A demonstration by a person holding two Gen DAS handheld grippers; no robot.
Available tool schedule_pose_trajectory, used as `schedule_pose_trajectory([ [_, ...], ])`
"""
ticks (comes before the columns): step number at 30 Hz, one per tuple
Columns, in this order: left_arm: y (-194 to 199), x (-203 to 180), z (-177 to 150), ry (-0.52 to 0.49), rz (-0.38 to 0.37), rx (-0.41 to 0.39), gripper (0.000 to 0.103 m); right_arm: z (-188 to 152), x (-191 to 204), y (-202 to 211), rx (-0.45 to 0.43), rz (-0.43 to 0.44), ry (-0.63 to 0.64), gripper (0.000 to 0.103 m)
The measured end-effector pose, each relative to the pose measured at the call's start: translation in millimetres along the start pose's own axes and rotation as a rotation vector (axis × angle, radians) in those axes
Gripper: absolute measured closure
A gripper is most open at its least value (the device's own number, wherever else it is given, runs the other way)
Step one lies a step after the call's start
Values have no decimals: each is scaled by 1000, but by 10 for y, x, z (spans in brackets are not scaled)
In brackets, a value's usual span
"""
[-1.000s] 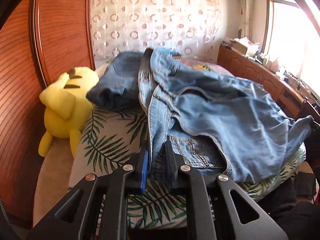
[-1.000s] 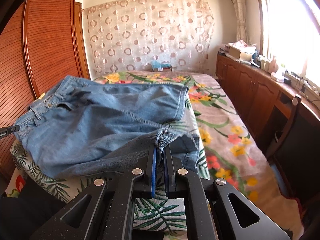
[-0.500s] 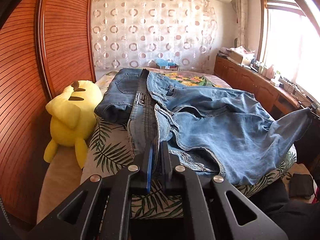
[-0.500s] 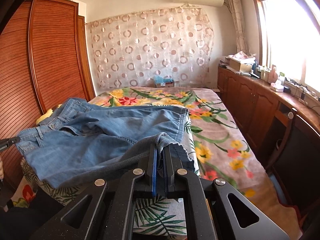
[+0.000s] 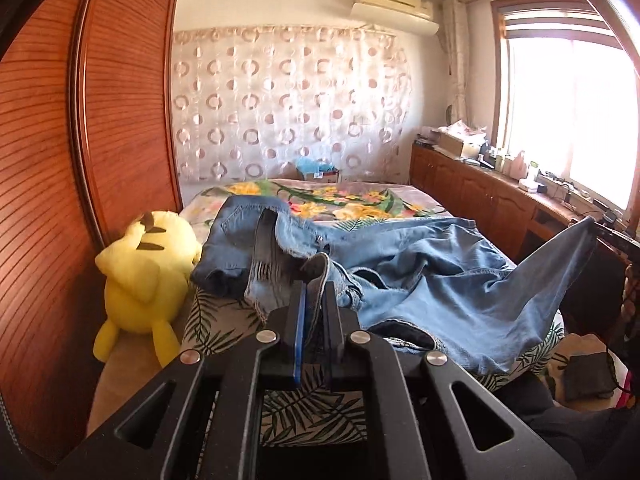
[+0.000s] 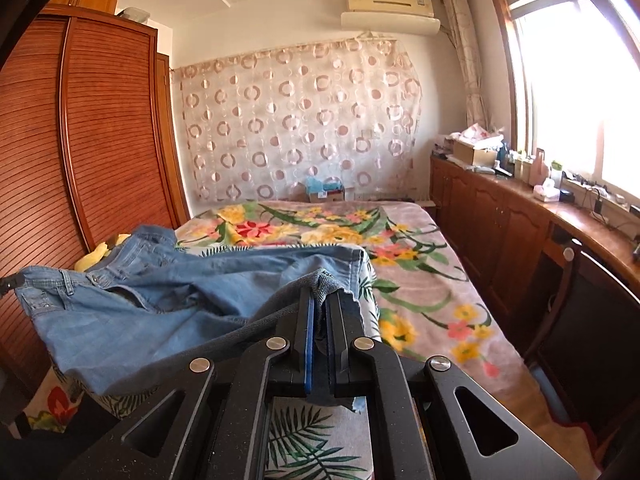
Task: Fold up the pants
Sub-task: 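Lift the jeans with both grippers and fold them over toward the bed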
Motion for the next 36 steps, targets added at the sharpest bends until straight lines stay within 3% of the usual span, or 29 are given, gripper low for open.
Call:
schedule_pose_trajectory([
  [9, -475, 120, -203, 9, 24, 96, 95, -123, -5, -330, 41, -37, 32, 98],
  [21, -846, 117, -272, 1, 36, 145, 95, -109, 9, -1015, 132, -51, 43, 98],
  [36, -966, 160, 552, -41, 62, 36, 95, 543, -62, -1147, 7, -107, 83, 98],
])
Point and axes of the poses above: each gripper's, at about its wrist camera, not at the fingertips, and y roughly against the way its jaws point, x to its left, z to its top, the point moved 7 cm from there along -y, roughly the way its jaws point, and after that the axes turned 10 degrees about x, right-handed, at the moved point
